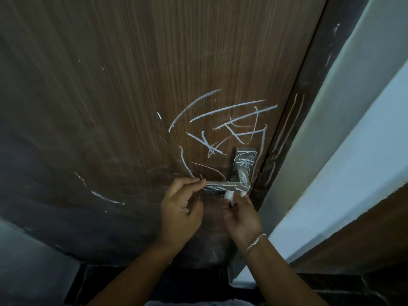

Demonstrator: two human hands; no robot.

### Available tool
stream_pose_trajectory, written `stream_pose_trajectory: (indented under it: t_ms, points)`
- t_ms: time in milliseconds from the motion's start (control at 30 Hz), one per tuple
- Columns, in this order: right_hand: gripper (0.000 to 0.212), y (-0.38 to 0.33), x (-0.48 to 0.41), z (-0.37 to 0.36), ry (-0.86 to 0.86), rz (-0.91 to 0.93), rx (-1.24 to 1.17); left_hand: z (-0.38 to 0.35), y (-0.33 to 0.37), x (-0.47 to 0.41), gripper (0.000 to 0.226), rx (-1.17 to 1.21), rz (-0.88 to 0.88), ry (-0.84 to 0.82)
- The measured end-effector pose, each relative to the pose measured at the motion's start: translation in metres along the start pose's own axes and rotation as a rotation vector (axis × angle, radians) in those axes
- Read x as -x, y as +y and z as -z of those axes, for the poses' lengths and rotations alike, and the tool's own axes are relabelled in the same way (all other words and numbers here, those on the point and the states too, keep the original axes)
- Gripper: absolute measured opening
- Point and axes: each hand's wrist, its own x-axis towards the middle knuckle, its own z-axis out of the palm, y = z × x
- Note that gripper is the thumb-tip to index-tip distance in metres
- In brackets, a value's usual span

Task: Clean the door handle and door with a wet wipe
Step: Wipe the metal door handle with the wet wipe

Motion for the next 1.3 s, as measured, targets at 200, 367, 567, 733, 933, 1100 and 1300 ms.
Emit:
stream_pose_trajectory:
  t_ms: [200,367,567,733,933,1100,1300]
  points:
    - [0.023,0.017,0.007,-0.016,-0.036,-0.115,0.032,-0.001,0.000,0.001,0.043,0.002,-0.017,0.008]
    - [0.024,0.020,0.011,-0.024,-0.022,-0.147,0.033,0.005,-0.005,-0.003,0.047,0.109,0.058,-0.006]
    - [0.010,0.023,0.015,-0.012,0.019,-0.023,0.164,-0.013,-0.015,0.012,0.023,0.299,0.486,-0.124]
    - [0.011,0.030,0.019,-0.001,0.072,0.316,0.360,-0.032,-0.010,0.014,0.019,0.240,0.389,-0.241]
    - [0.023,0.031,0.023,0.011,-0.135,0.391,0.556,-0.042,-0.019,0.005,0.008,0.338,0.536,-0.317]
    - [0.040,0.013,0.021,0.022,-0.103,0.510,0.671,-0.062,-0.016,0.001,0.009,0.342,0.573,-0.217]
    - [0.036,0.004,0.030,0.036,0.006,0.679,0.760,-0.064,-0.016,-0.005,0.024,0.291,0.445,-0.006]
